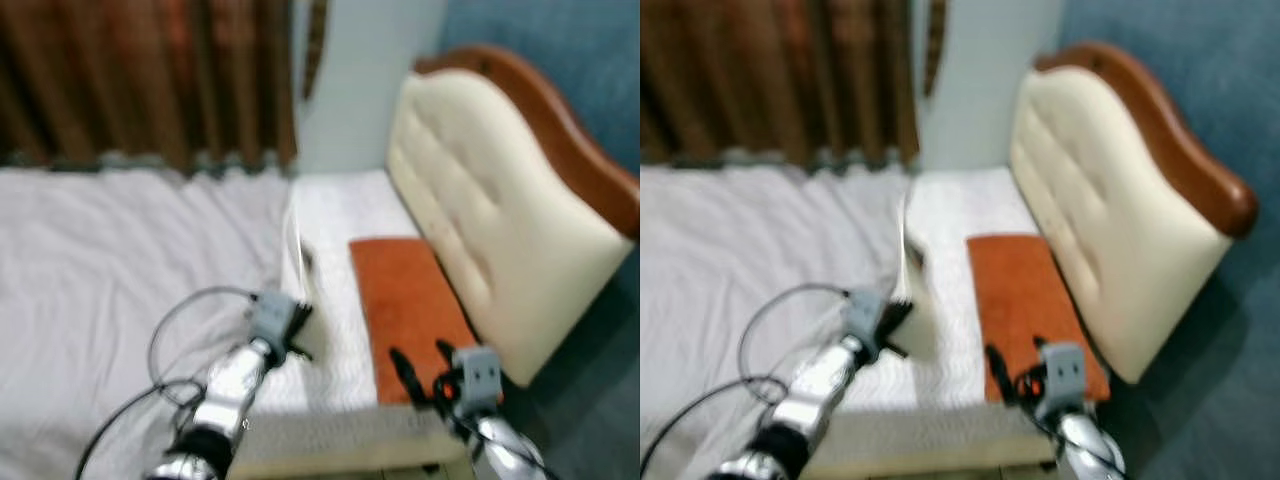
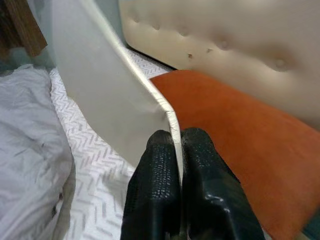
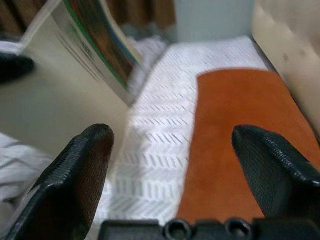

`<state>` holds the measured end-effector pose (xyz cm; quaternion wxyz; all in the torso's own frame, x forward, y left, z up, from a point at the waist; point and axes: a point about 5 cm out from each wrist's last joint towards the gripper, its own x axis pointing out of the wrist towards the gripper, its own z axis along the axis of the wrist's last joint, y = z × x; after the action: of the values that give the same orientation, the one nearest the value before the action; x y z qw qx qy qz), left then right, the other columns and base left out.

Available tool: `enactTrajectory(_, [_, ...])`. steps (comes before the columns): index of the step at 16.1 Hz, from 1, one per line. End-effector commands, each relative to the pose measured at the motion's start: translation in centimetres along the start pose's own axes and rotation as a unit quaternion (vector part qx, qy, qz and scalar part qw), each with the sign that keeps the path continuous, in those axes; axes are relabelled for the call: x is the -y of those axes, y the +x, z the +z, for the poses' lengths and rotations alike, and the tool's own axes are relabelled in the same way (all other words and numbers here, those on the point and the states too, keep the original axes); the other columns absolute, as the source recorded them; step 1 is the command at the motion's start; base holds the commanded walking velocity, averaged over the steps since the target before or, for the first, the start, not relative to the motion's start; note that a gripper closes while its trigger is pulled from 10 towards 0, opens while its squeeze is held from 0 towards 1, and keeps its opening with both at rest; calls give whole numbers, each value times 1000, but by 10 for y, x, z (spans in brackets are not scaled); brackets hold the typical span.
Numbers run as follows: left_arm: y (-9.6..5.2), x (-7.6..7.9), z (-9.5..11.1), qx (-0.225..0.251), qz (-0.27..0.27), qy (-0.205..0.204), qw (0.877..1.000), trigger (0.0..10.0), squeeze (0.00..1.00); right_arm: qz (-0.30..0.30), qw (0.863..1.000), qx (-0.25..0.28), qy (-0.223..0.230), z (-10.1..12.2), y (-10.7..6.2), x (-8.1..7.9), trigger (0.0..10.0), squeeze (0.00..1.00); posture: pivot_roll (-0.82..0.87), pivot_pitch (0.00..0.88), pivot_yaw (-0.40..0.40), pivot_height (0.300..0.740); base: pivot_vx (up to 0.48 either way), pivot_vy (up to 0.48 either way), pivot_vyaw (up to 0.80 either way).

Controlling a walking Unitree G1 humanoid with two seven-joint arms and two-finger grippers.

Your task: Clean up the room

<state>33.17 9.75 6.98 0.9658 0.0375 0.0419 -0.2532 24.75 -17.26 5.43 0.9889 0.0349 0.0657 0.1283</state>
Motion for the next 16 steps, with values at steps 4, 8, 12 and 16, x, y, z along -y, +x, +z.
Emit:
enactTrajectory(4, [35,37,44,60,-90,-16,994,10000,0,-8,1000,-19,-14,6,-39,7,10000,0,-257,171,-80,740,340,0,0])
enactTrajectory(8, [61,47,88,87,-109,-90,986,10000,0,49,997,-49,-23,32,-78,-6,10000,0,-428,414,-188,740,0,0,0])
enactTrajectory(12, [31,-7,38,12,-33,-87,996,10000,0,182,977,-47,105,53,-85,-48,10000,0,-453,504,-238,740,0,0,0])
enactTrajectory(16, [-30,-63,-23,-72,70,-88,991,10000,0,218,968,-61,108,55,-75,-56,10000,0,-385,512,-232,740,0,0,0])
